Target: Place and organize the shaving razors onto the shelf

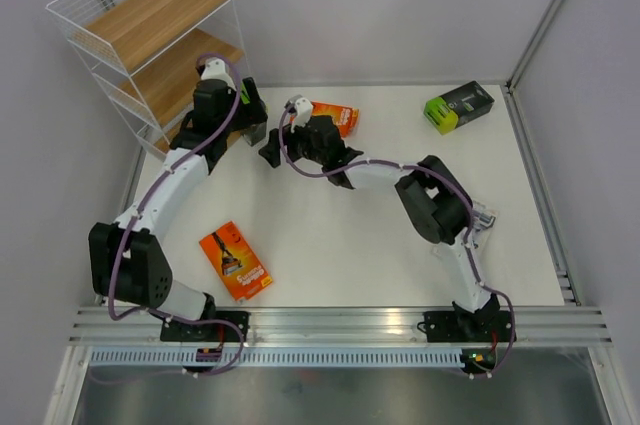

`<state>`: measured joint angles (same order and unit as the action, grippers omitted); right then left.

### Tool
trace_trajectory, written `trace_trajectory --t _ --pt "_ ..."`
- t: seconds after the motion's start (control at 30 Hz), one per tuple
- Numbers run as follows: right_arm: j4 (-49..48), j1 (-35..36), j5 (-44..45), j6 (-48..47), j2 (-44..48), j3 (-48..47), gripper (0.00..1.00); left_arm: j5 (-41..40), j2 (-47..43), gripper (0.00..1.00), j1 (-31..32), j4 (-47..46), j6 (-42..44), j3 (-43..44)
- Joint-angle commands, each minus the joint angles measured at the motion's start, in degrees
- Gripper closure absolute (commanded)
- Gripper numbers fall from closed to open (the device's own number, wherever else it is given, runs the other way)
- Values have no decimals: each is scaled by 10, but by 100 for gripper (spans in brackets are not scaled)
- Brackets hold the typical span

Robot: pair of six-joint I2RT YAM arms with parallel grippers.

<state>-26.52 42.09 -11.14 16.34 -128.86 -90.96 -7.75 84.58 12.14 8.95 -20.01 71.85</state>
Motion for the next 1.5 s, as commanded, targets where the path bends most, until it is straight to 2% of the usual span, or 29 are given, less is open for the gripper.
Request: trace_trajectory --t 0.0,0.1,0.13,0.23,0.37,0.5,0.57,0.83,0.9,0.97,1.07,1.17,1.47 --pt "-38 -12 -19 11 100 93 2 -31 -17 0 52 15 -34 -17" --pt "-54 -28 -3 24 192 214 2 -81 -23 0 87 18 -59 -39" --pt "-49 -32 20 25 218 274 2 -87 -24 0 93 15 -65 -44" --pt "-18 -51 58 43 311 373 2 -87 -7 1 108 8 -78 -55" --pt "78 -70 97 37 407 433 2 -105 18 5 110 -21 -91 -68" --pt "102 -72 129 44 485 502 2 -107 61 17 109 -67 -72 -63" --pt "102 -71 142 53 521 515 2 -108 94 20 109 -74 -67 -40" --pt "84 -72 135 82 544 539 2 -160 173 53 107 -87 -49 14" --pt "79 -72 127 85 537 539 2 -170 183 65 105 -87 -29 23" --pt "74 -72 124 86 530 540 2 -180 197 70 104 -86 -7 36" --pt "66 -72 122 86 522 538 2 -183 214 72 98 -108 20 48" --pt "67 -72 121 83 514 531 2 -151 225 73 84 -132 51 40" --pt "52 -72 114 90 495 526 2 -128 241 73 65 -126 139 55"
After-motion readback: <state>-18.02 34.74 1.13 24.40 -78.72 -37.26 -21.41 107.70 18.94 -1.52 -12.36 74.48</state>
